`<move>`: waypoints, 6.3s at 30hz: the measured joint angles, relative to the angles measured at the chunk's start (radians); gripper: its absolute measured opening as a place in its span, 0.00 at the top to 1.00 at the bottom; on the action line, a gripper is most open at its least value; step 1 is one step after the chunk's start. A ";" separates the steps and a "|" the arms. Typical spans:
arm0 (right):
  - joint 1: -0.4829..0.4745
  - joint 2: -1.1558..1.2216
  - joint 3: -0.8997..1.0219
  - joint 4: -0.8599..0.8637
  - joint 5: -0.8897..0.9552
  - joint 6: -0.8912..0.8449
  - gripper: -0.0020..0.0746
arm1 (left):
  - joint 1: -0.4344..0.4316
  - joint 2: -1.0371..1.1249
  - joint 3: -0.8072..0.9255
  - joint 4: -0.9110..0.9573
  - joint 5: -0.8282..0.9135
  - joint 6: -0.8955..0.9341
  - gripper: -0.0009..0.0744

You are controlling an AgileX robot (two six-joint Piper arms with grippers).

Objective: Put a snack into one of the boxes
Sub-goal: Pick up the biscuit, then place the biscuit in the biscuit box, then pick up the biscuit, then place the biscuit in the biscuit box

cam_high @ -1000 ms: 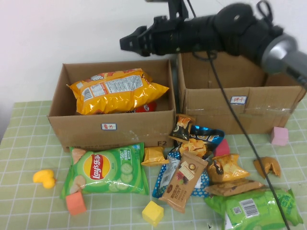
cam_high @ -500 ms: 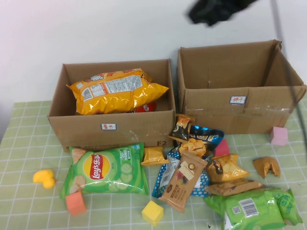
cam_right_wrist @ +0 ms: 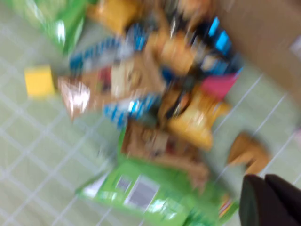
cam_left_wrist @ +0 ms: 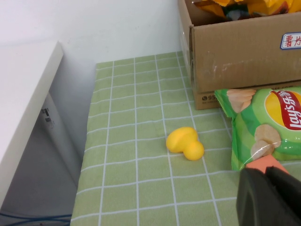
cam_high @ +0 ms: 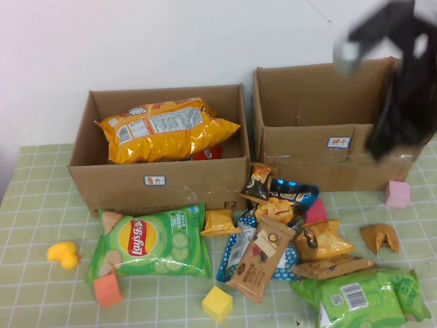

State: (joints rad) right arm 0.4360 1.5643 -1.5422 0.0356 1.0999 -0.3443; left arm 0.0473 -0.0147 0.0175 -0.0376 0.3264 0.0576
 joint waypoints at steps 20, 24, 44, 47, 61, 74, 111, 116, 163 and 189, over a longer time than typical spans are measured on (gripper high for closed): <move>-0.006 0.206 0.365 0.241 -0.266 -0.273 0.59 | 0.000 0.000 0.000 0.000 0.000 -0.002 0.99; 0.030 0.216 0.365 0.295 -0.272 -0.425 0.28 | 0.000 0.000 0.000 0.000 0.000 -0.002 0.99; 0.067 0.425 0.365 0.043 -0.504 -0.421 0.20 | 0.000 0.000 0.000 0.000 0.000 -0.002 0.99; 0.067 0.444 0.354 0.035 -0.506 -0.379 0.32 | 0.000 0.000 0.000 0.000 0.000 0.000 0.99; 0.070 0.354 0.023 -0.001 -0.122 -0.263 0.80 | 0.000 0.000 0.000 0.000 0.000 0.000 0.99; 0.008 0.216 -0.173 -0.080 -0.498 -0.189 0.80 | 0.000 0.000 0.000 0.000 0.000 0.000 0.99; -0.269 0.222 0.002 0.004 0.070 0.055 0.96 | 0.000 0.000 0.000 0.000 0.000 -0.003 0.99; -0.269 0.239 0.178 0.084 -0.073 0.051 0.97 | 0.000 0.000 0.000 0.000 0.000 -0.003 0.99; -0.269 0.114 0.254 -0.021 -0.679 0.217 0.87 | 0.000 0.000 0.000 0.000 0.000 -0.003 0.99; -0.269 0.419 -0.078 -0.010 -0.595 0.199 0.48 | 0.000 0.000 0.000 0.000 0.000 -0.003 0.99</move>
State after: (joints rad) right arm 0.1671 1.9837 -1.6203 0.0260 0.5049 -0.1449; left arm 0.0473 -0.0147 0.0175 -0.0376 0.3264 0.0544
